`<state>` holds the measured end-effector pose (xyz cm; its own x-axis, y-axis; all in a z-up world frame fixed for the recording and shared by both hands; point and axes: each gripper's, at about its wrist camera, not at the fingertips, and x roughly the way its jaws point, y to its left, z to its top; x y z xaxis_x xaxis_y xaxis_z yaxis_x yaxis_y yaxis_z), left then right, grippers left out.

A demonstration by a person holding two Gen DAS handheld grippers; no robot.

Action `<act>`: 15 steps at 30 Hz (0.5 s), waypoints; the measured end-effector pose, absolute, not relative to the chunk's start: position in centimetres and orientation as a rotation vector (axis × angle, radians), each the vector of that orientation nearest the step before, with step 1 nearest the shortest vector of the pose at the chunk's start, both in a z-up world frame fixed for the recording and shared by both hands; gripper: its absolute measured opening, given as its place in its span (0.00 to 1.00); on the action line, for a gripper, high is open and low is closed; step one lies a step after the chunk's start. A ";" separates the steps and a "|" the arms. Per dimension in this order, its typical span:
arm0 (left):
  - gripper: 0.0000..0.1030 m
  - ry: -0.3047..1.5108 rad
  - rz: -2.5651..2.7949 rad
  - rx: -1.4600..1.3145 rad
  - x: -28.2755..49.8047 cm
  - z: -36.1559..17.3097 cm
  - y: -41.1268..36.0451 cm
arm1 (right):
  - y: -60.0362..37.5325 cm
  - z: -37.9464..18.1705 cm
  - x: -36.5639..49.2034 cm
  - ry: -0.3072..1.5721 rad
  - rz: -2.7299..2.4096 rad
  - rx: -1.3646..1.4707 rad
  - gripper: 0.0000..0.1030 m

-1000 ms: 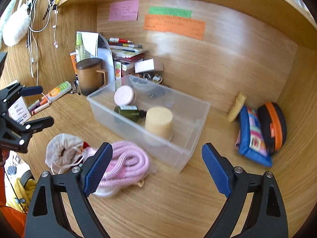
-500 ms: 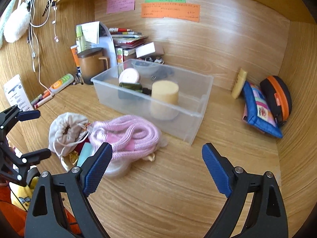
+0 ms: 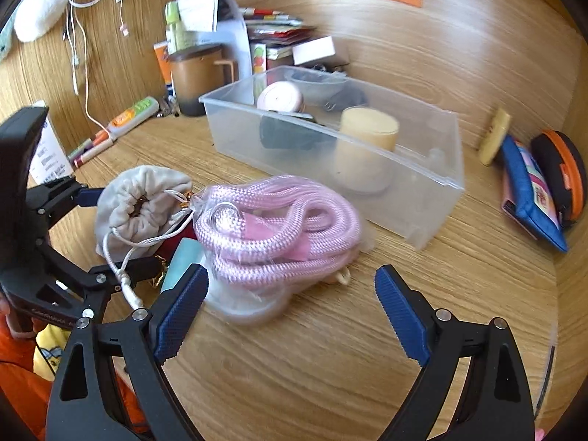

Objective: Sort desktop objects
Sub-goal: 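Grasp the white drawstring pouch with the left gripper while the right gripper grasps the pink rope bag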

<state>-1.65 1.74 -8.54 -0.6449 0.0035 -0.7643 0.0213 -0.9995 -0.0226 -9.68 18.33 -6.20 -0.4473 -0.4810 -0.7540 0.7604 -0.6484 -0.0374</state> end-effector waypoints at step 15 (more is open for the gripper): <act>0.97 0.218 -2.841 1.324 -3.6 -9.1 0.3 | 15.4 -6.8 -12.2 0.490 -2.035 0.973 0.88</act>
<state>-3.58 0.30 -9.11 -0.6450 0.0589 -0.7619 0.0582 -0.9903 -0.1259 -12.21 15.37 -6.81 -0.3750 -0.5029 -0.7788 0.8021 -0.5972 -0.0006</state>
